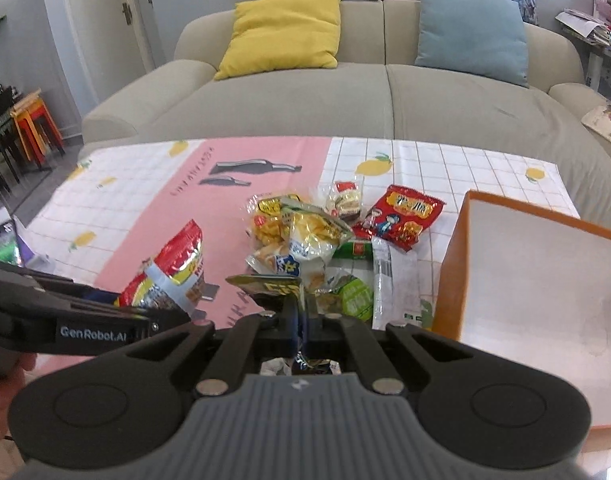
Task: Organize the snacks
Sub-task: 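Carry the Mimi bag with the left tool while the right tool carries the dark bag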
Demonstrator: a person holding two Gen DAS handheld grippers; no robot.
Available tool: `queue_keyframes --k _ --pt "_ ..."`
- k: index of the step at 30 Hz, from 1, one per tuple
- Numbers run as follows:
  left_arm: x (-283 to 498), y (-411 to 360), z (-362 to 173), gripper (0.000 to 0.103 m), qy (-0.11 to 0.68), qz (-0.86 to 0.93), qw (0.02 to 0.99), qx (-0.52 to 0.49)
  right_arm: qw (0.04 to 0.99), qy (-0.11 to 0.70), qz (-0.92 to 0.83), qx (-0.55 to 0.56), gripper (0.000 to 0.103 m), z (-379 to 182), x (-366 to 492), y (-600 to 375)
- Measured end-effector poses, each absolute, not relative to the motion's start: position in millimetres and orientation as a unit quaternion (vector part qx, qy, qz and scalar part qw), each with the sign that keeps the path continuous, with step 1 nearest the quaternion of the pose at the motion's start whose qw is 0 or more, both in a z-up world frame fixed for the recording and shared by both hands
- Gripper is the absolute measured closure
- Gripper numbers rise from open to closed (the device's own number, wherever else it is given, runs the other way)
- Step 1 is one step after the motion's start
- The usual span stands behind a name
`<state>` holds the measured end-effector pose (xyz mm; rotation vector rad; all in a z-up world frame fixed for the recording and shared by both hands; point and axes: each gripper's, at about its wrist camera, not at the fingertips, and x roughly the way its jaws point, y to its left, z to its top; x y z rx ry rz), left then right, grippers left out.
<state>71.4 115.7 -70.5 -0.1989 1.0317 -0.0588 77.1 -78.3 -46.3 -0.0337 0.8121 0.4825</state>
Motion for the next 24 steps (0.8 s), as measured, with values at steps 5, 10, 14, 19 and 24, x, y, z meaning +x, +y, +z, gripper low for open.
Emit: queue_keyframes --k 5,10,14,19,24 --pt "68.6 99.4 -45.8 0.049 0.480 -0.048 0.872 -0.082 0.892 0.383 0.241 -0.005 0.103 -17.3 73.8 -99.6" --pt "73.3 73.0 -18.9 0.049 0.462 -0.083 0.880 -0.069 0.900 0.370 0.229 0.003 0.103 11.2 74.2 -131.0" --pt "81.7 45.2 -1.0 0.049 0.448 -0.119 0.884 -0.053 0.911 0.360 0.202 0.002 0.103 30.7 76.3 -161.4" --pt "98.1 5.2 11.7 0.049 0.439 -0.166 0.882 -0.035 0.919 0.359 0.163 0.007 0.103 43.1 86.1 -200.4" --pt "117.2 -33.8 15.2 0.049 0.434 -0.205 0.877 -0.025 0.925 0.360 0.124 0.010 0.103 46.3 97.0 -233.2"
